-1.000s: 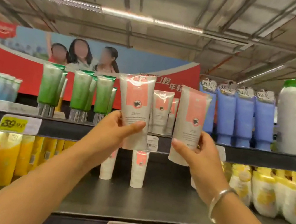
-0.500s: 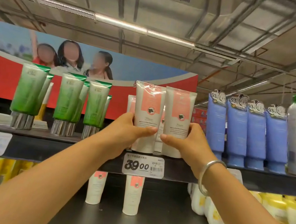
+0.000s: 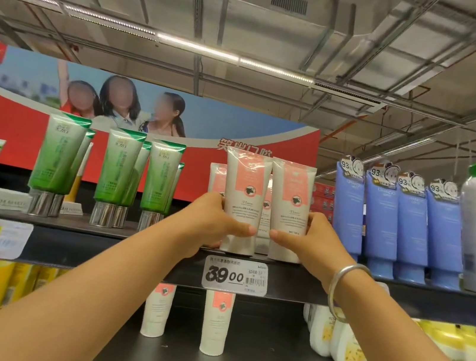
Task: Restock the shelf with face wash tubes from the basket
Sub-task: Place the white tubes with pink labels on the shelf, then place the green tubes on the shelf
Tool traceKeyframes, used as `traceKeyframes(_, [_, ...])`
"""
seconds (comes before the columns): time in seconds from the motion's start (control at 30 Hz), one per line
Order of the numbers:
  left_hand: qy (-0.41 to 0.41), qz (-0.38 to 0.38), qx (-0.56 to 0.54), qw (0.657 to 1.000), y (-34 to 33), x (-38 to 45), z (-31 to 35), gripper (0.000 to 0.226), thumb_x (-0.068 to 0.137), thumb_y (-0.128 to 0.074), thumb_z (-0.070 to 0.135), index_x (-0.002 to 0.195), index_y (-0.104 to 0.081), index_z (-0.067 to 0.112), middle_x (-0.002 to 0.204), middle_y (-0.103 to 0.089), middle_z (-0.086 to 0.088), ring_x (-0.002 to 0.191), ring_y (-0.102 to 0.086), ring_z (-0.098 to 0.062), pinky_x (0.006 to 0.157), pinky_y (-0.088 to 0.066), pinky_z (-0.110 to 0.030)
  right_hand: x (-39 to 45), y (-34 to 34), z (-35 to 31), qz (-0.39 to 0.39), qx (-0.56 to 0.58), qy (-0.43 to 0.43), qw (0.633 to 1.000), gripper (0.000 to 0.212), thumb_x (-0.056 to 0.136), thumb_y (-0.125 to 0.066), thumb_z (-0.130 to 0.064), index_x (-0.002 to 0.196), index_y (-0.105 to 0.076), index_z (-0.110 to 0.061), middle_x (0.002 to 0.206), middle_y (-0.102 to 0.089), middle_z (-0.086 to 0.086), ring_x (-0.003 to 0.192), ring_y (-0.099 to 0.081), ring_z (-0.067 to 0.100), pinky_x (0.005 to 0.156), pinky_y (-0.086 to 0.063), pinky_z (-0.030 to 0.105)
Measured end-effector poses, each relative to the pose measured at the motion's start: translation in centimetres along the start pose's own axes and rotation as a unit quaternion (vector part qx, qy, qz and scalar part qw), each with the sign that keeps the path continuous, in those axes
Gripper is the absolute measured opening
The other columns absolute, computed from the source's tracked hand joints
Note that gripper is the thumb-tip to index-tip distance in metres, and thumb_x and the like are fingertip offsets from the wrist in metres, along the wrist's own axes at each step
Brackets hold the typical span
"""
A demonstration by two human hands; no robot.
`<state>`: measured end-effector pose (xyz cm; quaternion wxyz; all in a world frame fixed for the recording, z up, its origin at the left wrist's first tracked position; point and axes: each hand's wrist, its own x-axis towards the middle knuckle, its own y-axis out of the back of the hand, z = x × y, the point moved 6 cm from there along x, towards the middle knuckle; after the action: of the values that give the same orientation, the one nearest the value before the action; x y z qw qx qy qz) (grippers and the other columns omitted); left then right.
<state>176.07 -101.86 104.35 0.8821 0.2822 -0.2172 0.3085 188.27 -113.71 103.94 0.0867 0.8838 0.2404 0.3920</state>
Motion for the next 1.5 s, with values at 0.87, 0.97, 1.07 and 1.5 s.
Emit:
traceKeyframes(0.87, [0.027,0.028,0.032,0.999,-1.5,0.5,-0.1,0.026,0.077,-0.072,0.024,0.095,-0.054,0.027,0.085,-0.062,0.009,0.079,-0.059,-0.007,0.055,-0.042,-0.017,0.9,0.6,0.8,0.002,-0.045,-0.038,0.998,0.049,0.077,-0.073,-0.02,0.111,-0.039,-0.01,0.089,-0.052,-0.002,0.076,-0.051,0.011,0.051,-0.038,0.015])
traceKeyframes(0.97, [0.026,0.026,0.046,0.998,-1.6,0.6,-0.1,0.027,0.077,-0.072,0.026,0.095,-0.052,0.027,0.083,-0.06,0.011,0.074,-0.057,-0.003,0.051,-0.04,-0.015,0.8,0.6,0.8,0.0,-0.049,-0.041,0.998,0.048,0.077,-0.072,-0.021,0.107,-0.035,-0.014,0.081,-0.046,-0.007,0.072,-0.047,0.006,0.049,-0.038,0.014])
traceKeyframes(1.07, [0.031,0.03,0.056,0.997,-1.6,0.7,-0.1,0.026,0.077,-0.072,0.027,0.093,-0.051,0.028,0.08,-0.059,0.012,0.072,-0.057,-0.002,0.051,-0.039,-0.015,0.7,0.6,0.8,0.0,-0.053,-0.042,0.998,0.048,0.077,-0.072,-0.022,0.105,-0.034,-0.015,0.078,-0.044,-0.009,0.076,-0.047,0.008,0.049,-0.037,0.014])
traceKeyframes(1.5, [-0.035,0.21,-0.017,0.977,-0.6,-4.4,1.9,0.029,0.087,-0.062,0.02,0.114,-0.054,0.013,0.109,-0.061,-0.004,0.087,-0.062,-0.014,0.072,-0.054,-0.026,-4.5,3.4,-1.4,0.119,-0.054,0.038,0.991,0.044,0.088,-0.058,-0.024,0.125,-0.039,-0.01,0.119,-0.055,0.009,0.111,-0.054,0.023,0.08,-0.041,0.024])
